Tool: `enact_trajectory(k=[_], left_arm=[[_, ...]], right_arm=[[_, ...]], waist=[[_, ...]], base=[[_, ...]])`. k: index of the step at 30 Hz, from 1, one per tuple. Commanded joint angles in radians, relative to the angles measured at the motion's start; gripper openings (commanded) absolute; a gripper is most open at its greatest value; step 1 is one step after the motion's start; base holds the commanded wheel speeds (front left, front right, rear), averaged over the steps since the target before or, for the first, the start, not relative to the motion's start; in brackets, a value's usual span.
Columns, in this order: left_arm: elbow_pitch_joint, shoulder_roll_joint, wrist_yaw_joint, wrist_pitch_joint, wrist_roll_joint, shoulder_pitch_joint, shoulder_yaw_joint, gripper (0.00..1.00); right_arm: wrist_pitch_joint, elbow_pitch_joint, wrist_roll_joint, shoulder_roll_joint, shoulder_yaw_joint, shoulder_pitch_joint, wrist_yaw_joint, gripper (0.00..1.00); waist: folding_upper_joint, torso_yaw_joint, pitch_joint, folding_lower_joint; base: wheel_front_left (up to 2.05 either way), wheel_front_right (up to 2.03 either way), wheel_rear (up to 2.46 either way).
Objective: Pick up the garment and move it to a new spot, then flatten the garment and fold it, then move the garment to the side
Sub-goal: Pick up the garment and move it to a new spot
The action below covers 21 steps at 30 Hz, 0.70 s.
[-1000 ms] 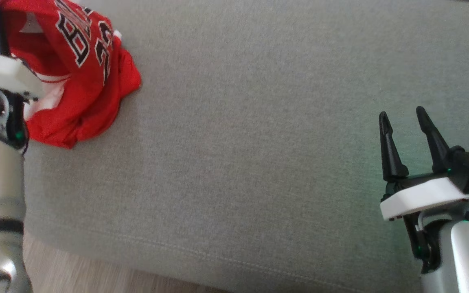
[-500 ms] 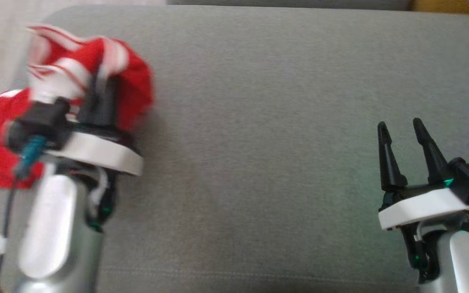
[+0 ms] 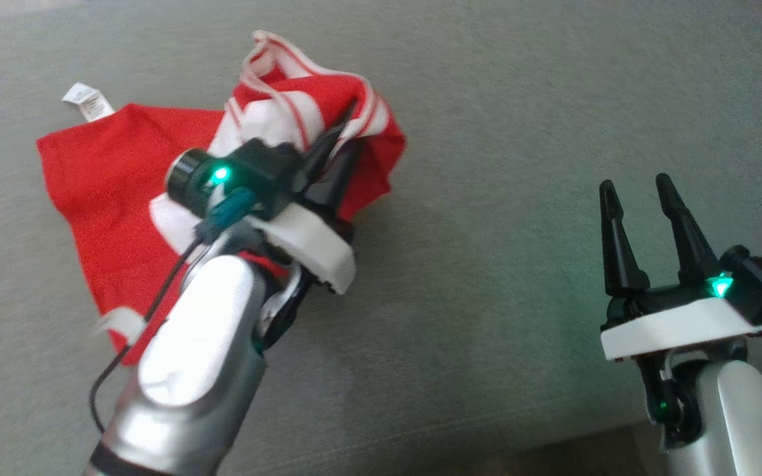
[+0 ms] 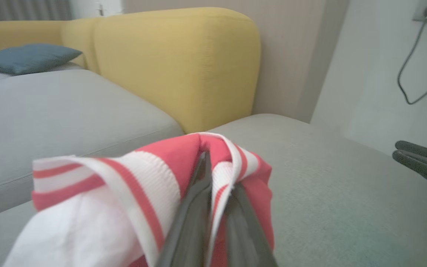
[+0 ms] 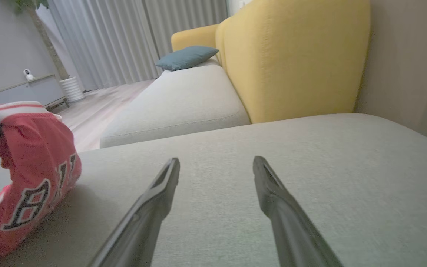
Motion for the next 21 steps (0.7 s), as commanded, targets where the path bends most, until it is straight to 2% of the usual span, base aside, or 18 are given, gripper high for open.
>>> enact_trajectory(k=[1, 10, 13, 14, 15, 16, 17, 21], left_arm=[[-0.01, -0.002, -0.005, -0.01, 0.002, -0.063, -0.001, 0.0], [0.122, -0.014, -0.017, -0.041, -0.021, -0.141, -0.142, 0.0], [0.176, -0.015, -0.019, -0.025, -0.027, -0.151, -0.177, 0.0], [0.191, -0.015, -0.019, -0.018, -0.026, -0.154, -0.189, 0.05], [0.205, -0.015, -0.02, -0.01, -0.026, -0.156, -0.206, 0.33], [0.213, -0.015, -0.021, -0.009, -0.025, -0.158, -0.22, 0.76], [0.218, -0.015, -0.022, -0.012, -0.02, -0.159, -0.235, 1.0], [0.207, -0.009, -0.022, -0.051, 0.003, -0.15, -0.282, 1.0]], right_arm=[[-0.017, -0.025, 0.013, -0.004, 0.022, -0.033, 0.004, 1.0], [-0.068, 0.011, 0.053, -0.004, 0.026, -0.052, 0.004, 1.0], [-0.079, 0.024, 0.058, -0.004, 0.032, -0.059, 0.004, 1.0], [-0.082, 0.027, 0.059, -0.004, 0.032, -0.06, 0.004, 1.0], [-0.085, 0.032, 0.06, -0.004, 0.03, -0.061, 0.004, 1.0], [-0.087, 0.037, 0.06, -0.004, 0.029, -0.062, 0.004, 1.0], [-0.088, 0.042, 0.06, -0.004, 0.028, -0.062, 0.004, 1.0], [-0.084, 0.061, 0.052, -0.004, 0.02, -0.061, 0.004, 1.0]], waist=[[-0.0001, -0.098, 0.069, 0.0], [-0.0001, -0.194, 0.139, 0.0], [-0.0001, -0.204, 0.147, 0.0], [-0.0001, -0.204, 0.149, 0.0], [-0.0001, -0.202, 0.148, 0.0], [-0.0001, -0.199, 0.146, 0.0], [-0.0001, -0.194, 0.142, 0.0], [-0.0001, -0.16, 0.109, 0.0]], base=[[0.0, 0.0, 0.0], [0.0, 0.0, 0.0], [0.0, 0.0, 0.0], [0.0, 0.0, 0.0], [0.0, 0.0, 0.0], [0.0, 0.0, 0.0], [0.0, 0.0, 0.0], [0.0, 0.0, 0.0]])
